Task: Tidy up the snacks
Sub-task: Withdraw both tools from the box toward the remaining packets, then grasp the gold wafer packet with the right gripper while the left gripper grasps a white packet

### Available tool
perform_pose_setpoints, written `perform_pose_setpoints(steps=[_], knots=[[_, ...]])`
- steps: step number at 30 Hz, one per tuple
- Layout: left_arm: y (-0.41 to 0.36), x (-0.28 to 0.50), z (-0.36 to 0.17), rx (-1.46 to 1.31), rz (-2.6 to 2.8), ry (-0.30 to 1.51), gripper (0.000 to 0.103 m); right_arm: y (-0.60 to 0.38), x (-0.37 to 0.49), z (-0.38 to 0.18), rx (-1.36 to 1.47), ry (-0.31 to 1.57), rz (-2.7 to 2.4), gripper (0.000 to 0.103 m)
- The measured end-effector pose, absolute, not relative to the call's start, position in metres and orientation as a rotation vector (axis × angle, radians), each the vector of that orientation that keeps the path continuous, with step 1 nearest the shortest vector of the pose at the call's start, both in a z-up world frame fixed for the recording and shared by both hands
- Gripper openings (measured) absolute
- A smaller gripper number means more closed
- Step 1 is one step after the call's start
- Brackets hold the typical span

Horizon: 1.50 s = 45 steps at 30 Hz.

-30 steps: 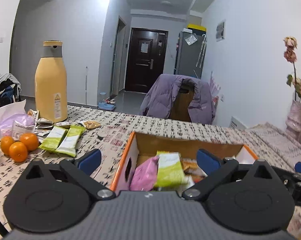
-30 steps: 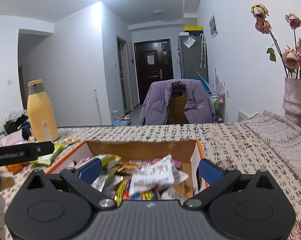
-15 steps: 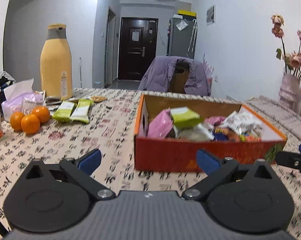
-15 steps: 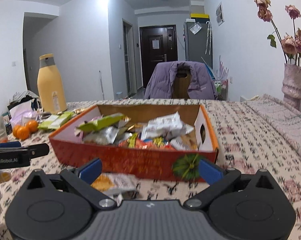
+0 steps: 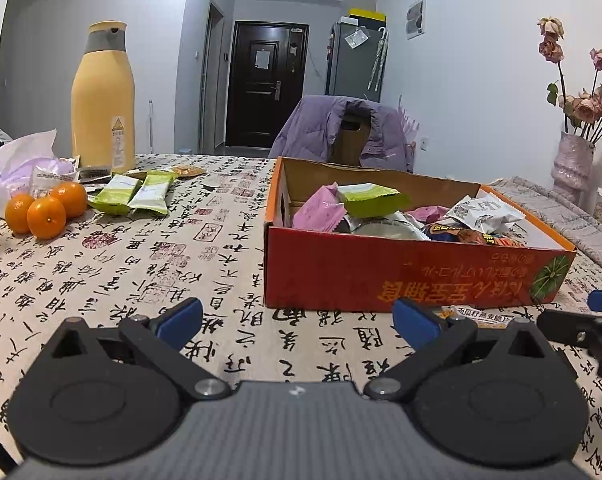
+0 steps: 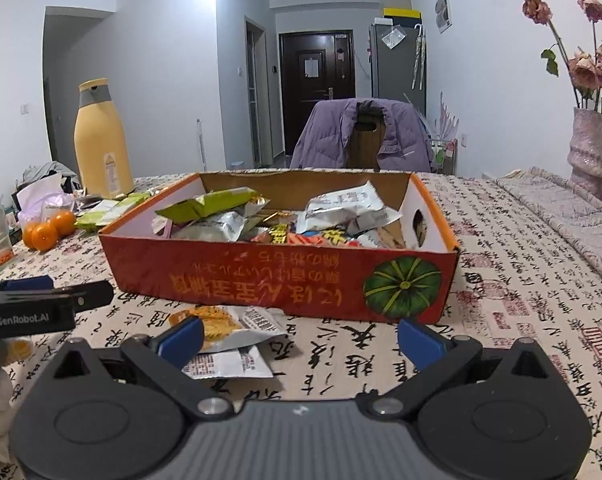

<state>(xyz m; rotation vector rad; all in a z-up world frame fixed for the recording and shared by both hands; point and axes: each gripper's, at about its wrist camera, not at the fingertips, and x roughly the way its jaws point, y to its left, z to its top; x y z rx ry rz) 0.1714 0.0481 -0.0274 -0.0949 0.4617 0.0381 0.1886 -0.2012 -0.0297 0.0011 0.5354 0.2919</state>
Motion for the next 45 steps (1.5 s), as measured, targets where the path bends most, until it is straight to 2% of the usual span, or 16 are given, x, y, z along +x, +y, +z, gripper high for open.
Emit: perform_pose_setpoints(steps=[19, 22, 24, 26, 30, 45], knots=[[0.058, 0.174, -0.029, -0.154, 0.041, 0.477, 0.103, -0.143, 0.245, -0.050, -0.058, 0.685, 0.385, 0.103], [0.058, 0.175, -0.029, -0.155, 0.037, 0.485, 0.103, -0.140, 0.246, -0.053, -0.061, 0.690, 0.402, 0.096], [0.058, 0.176, -0.030, -0.158, 0.035, 0.488, 0.103, -0.137, 0.243, -0.054, -0.078, 0.682, 0.406, 0.084], [0.058, 0.176, -0.030, -0.159, 0.033, 0.488, 0.103, -0.136, 0.242, -0.055, -0.080, 0.678, 0.414, 0.077], [0.058, 0.176, -0.030, -0.161, 0.033, 0.490, 0.103, -0.138, 0.241, -0.055, -0.063, 0.682, 0.428, 0.069], [0.059, 0.178, -0.031, -0.165, 0.043, 0.503, 0.103, -0.178, 0.206, -0.026, 0.018, 0.553, 0.375, 0.066]])
